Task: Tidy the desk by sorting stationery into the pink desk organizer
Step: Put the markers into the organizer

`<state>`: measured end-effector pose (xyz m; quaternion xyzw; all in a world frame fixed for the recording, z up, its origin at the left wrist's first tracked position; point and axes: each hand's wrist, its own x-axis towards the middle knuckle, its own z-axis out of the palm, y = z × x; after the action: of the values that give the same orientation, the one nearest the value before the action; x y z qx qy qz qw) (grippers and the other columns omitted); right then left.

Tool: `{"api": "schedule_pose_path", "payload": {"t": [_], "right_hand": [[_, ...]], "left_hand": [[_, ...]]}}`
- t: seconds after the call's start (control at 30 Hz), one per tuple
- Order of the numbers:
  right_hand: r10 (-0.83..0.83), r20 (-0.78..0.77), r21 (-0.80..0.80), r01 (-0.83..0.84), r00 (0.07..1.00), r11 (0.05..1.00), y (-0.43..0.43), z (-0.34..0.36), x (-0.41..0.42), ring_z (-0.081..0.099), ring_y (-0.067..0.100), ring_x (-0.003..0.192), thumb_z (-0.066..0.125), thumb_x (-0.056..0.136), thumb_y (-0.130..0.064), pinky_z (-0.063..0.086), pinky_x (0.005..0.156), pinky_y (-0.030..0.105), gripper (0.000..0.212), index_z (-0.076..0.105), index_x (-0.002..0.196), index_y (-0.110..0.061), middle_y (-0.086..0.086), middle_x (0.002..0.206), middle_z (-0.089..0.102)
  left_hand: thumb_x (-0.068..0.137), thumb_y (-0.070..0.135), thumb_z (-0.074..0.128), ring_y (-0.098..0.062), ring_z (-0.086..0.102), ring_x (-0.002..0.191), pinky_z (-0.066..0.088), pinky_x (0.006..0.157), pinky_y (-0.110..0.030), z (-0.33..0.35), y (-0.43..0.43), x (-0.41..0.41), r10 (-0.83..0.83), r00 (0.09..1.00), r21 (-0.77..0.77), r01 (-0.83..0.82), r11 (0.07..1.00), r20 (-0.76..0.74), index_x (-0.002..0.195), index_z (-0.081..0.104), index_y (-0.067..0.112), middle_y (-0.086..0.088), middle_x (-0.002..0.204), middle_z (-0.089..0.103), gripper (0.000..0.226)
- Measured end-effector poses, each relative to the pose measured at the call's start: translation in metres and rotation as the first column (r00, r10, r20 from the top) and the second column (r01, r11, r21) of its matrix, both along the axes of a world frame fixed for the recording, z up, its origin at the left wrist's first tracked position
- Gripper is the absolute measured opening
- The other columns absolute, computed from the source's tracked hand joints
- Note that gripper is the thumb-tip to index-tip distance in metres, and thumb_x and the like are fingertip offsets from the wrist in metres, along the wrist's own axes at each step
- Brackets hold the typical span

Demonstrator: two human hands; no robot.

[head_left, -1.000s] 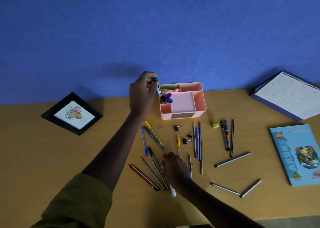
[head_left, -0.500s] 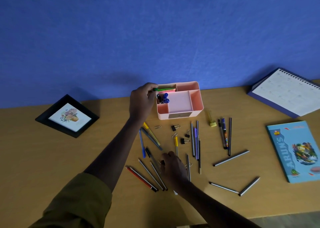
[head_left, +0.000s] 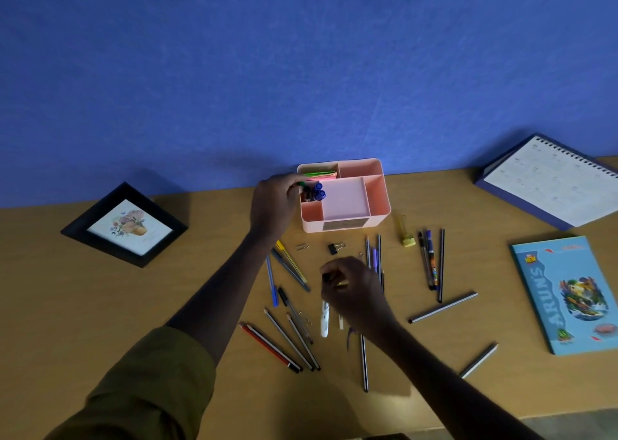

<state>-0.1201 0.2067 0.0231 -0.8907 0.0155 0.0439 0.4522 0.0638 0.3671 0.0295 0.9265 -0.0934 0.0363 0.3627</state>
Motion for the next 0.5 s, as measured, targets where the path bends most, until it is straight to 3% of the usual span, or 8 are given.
{"api": "schedule_pose_path", "payload": {"t": [0.27, 0.5], "right_hand": [[-0.102, 0.17, 0.088, 0.088, 0.98, 0.992, -0.04, 0.074, 0.057, 0.076, 0.007, 0.101, 0.075, 0.096, -0.012, 0.066, 0.079, 0.026, 0.023, 0.07, 0.118, -0.012, -0.002, 0.11, 0.075], [-0.091, 0.49, 0.02, 0.093, 0.867, 0.995, -0.047, 0.12, 0.113, 0.072, 0.006, 0.102, 0.073, 0.096, 0.0, 0.057, 0.086, 0.012, 0.02, 0.073, 0.116, 0.0, 0.008, 0.112, 0.073]], "left_hand": [[0.106, 0.012, 0.056, -0.019, 0.078, 0.093, 0.063, 0.072, -0.032, -0.001, -0.003, 0.003, -0.009, 1.0, 0.09, 0.007, 0.996, 0.021, 0.131, 0.076, 0.015, -0.006, 0.109, 0.082, 0.032], [0.104, 0.009, 0.067, -0.02, 0.077, 0.106, 0.065, 0.082, -0.033, -0.003, 0.002, -0.009, 0.021, 0.999, -0.027, -0.02, 0.999, 0.036, 0.137, 0.073, 0.013, -0.007, 0.119, 0.081, 0.033]]}}
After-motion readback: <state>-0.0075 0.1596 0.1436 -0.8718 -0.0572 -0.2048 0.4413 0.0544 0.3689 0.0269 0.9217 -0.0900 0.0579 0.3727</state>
